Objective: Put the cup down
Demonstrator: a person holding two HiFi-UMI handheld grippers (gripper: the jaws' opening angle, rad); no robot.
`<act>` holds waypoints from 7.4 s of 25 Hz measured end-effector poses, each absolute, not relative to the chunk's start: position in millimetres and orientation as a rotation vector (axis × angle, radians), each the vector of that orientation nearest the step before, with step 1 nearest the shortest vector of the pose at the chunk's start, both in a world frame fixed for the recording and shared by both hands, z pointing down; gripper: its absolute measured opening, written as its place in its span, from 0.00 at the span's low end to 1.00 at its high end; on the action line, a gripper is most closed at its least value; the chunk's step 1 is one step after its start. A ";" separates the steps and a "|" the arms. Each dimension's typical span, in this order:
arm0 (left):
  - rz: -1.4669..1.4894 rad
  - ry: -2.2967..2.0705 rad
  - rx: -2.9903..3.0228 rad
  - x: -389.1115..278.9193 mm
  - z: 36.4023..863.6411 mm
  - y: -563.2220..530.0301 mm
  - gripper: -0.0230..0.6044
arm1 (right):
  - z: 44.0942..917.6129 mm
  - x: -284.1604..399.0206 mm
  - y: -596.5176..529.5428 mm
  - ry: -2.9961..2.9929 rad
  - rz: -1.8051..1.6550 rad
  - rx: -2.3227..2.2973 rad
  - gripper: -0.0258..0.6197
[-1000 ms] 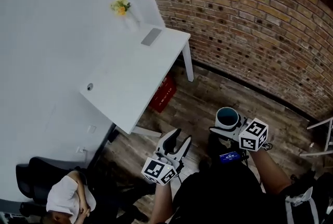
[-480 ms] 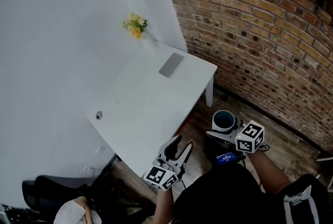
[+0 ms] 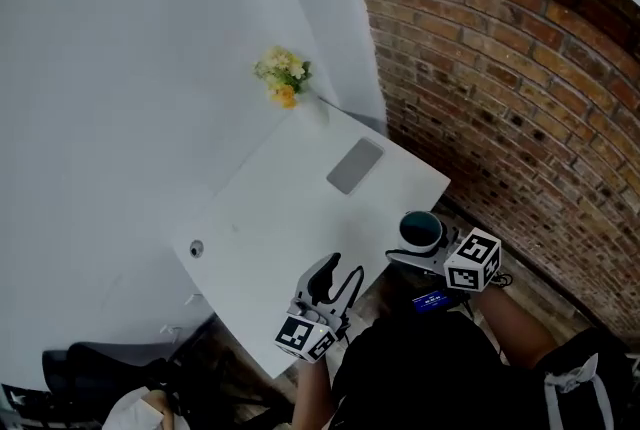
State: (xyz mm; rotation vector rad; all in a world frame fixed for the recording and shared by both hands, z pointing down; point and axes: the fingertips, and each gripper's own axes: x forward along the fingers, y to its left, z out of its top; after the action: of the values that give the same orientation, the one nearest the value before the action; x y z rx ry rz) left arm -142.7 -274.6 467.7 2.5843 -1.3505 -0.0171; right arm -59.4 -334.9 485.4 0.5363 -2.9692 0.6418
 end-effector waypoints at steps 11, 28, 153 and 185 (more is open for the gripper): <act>-0.020 -1.310 2.596 -164.4 461.0 -303.3 0.35 | 463.4 -105.7 -372.1 -2.998 0.585 0.546 0.68; -0.006 -1.303 2.577 -174.9 467.0 -308.2 0.35 | 461.0 -111.7 -374.9 -2.994 0.565 0.570 0.68; -0.125 -1.291 2.607 -168.0 454.9 -321.8 0.35 | 430.5 -80.9 -385.1 -3.093 0.629 0.630 0.54; -0.107 -1.283 2.594 -176.6 455.6 -337.2 0.35 | 467.6 -82.0 -406.2 -2.915 0.523 0.711 0.49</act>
State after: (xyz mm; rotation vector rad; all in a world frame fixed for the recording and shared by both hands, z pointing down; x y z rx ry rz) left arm -176.6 -337.2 455.6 2.5941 -1.2829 -0.1067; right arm -82.0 -406.2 467.6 0.7111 -2.9155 0.5228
